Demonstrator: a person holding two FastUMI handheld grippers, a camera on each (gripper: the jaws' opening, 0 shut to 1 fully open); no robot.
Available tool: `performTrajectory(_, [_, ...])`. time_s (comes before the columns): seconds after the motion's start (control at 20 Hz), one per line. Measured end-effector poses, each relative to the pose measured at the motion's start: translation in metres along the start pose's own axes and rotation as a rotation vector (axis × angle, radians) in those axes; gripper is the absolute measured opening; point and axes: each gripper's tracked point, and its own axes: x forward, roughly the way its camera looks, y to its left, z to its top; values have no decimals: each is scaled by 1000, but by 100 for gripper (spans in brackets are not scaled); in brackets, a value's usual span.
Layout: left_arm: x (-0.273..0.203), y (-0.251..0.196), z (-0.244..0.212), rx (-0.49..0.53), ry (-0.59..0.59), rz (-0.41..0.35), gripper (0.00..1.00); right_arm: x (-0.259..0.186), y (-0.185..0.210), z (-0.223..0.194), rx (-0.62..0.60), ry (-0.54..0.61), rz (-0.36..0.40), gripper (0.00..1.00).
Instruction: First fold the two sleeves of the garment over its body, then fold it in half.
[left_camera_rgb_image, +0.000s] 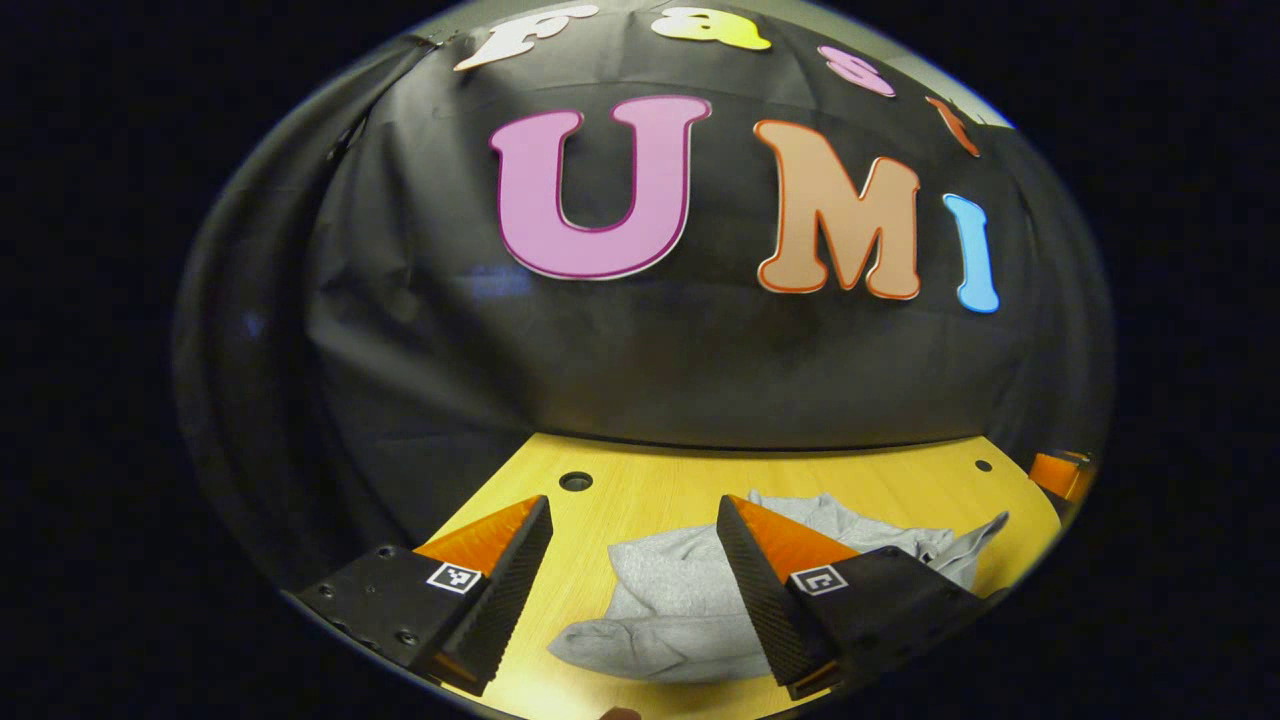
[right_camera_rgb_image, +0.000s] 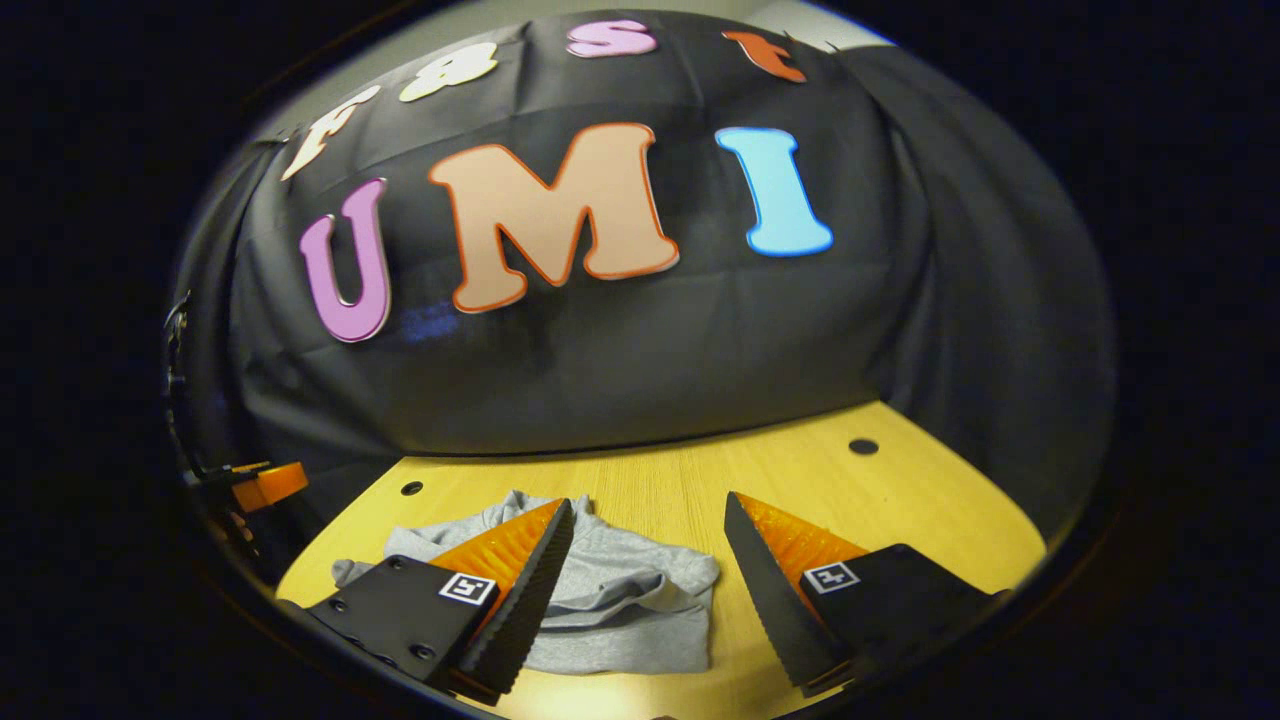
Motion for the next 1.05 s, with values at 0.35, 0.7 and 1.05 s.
performTrajectory(0.35, [-58,-6,40,77,-127,11,93,-49,18,64,-100,-210,2,96])
performTrajectory(0.7, [-68,-16,47,70,-152,-7,94,-66,45,64,-157,-237,41,96])
performTrajectory(1.05, [-67,-17,49,84,-164,-23,94,-75,42,53,-161,-246,49,99])
